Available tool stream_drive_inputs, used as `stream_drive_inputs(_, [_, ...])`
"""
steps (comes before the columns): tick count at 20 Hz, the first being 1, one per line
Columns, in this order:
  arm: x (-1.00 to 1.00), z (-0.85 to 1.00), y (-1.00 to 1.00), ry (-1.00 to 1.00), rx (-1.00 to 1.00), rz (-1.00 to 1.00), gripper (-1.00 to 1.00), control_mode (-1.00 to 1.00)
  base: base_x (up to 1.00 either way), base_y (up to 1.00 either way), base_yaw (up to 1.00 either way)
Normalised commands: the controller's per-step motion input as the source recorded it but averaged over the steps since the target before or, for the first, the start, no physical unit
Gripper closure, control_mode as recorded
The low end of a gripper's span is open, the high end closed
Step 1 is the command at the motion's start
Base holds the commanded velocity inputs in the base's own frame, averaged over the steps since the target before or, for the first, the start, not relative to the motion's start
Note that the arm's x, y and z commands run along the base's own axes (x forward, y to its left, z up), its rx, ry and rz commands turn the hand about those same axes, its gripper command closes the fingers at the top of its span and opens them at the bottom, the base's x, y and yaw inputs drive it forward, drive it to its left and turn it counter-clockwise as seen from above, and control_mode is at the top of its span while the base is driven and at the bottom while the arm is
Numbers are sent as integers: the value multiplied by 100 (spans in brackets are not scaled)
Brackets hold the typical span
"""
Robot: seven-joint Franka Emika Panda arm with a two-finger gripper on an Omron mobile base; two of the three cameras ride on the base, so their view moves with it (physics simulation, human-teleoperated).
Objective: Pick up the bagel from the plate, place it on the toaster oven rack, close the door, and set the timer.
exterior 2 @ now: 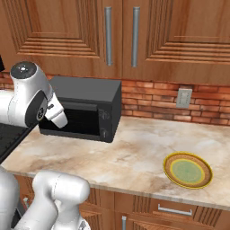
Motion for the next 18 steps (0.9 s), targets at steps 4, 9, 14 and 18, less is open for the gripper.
stream_drive_inputs(4, [19,-17,-21,1,-12,9,-100,-100,0,0,0])
stream_drive_inputs(9, [8,-11,-34,6,-21,18,-100,-100,0,0,0])
stream_drive_inputs(14, [5,-4,-16,21,-19,27,-100,-100,0,0,0])
stream_drive_inputs(18, [9,-39,-14,16,-6,29,-100,-100,0,0,0])
